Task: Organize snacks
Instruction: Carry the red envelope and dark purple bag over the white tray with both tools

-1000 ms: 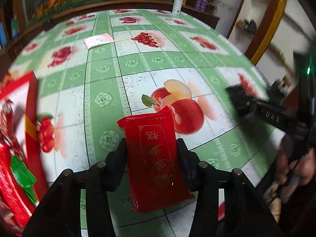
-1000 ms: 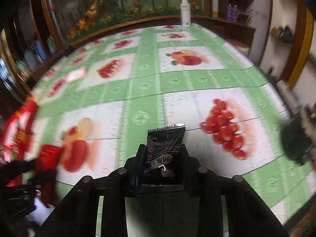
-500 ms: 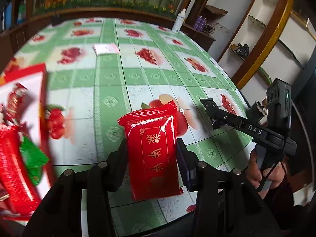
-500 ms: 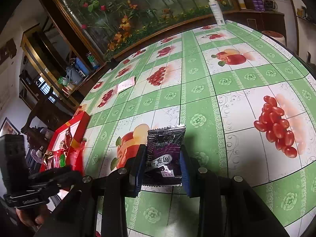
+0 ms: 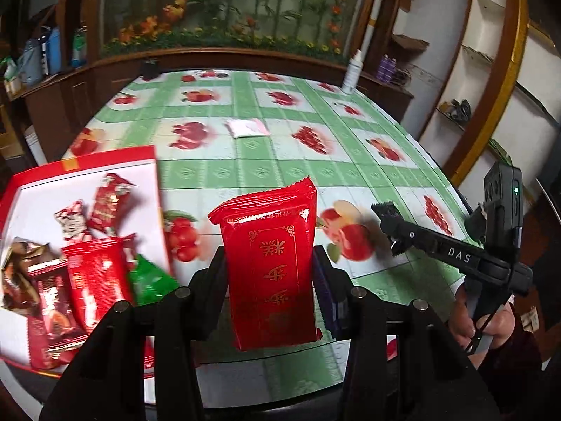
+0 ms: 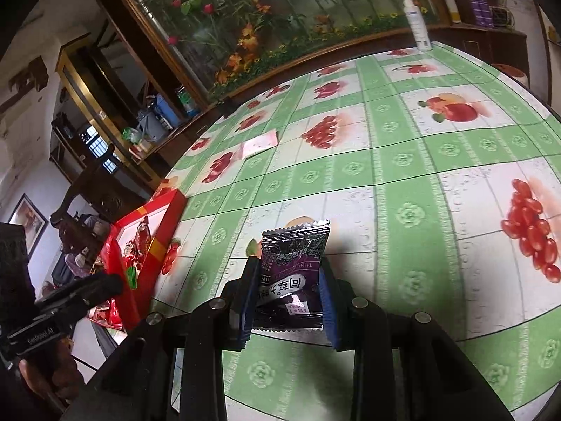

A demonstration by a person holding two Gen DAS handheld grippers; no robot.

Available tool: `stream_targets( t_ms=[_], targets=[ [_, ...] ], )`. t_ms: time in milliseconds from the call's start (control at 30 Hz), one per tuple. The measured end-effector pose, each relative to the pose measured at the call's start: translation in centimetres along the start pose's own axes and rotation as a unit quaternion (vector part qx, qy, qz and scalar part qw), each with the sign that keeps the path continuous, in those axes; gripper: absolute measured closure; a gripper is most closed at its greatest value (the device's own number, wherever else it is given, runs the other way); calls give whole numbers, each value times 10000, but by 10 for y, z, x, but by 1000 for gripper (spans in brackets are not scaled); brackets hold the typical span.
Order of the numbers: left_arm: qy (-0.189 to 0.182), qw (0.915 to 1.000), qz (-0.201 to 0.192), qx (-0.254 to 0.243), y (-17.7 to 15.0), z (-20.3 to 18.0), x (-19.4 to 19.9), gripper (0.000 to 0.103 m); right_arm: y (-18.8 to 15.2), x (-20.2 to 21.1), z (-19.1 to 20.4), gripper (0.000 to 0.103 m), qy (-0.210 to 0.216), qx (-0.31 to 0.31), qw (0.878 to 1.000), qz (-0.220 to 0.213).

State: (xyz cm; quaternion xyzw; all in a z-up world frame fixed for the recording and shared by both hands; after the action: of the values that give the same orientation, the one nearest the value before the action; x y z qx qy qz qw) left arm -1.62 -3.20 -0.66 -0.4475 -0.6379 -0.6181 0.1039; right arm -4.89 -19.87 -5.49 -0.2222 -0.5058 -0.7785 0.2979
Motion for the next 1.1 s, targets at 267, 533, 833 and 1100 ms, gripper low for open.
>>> stream_targets(
  t_ms=[267, 533, 833, 1100],
  targets=[
    [185, 9996, -184, 99, -3, 20, 15, 59, -3, -12, 17, 70, -84, 146, 9998, 86],
    [214, 9990, -357, 184, -4, 35, 34, 59, -7, -20, 35, 70, -134, 248, 9995, 118],
    [324, 9975, -555, 297, -5, 54, 57, 59, -7, -25, 42, 70, -221, 275, 9993, 80],
    [740, 9941, -689, 403, -5, 80, 70, 59, -7, -33, 61, 70, -74, 403, 9991, 112]
  ],
)
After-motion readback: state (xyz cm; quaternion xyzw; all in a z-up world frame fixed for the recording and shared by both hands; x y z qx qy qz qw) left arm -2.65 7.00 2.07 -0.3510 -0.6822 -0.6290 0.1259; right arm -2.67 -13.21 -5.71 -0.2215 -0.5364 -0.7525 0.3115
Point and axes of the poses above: each gripper's, at about its wrist camera, not at the fingertips, and x roughly against the way its jaws point, z to its left, y to its top, the point moved 6 cm from there along -x, roughly the way its jaws point, and after that the axes turned 3 degrees about -y, right-handed, at the moved point
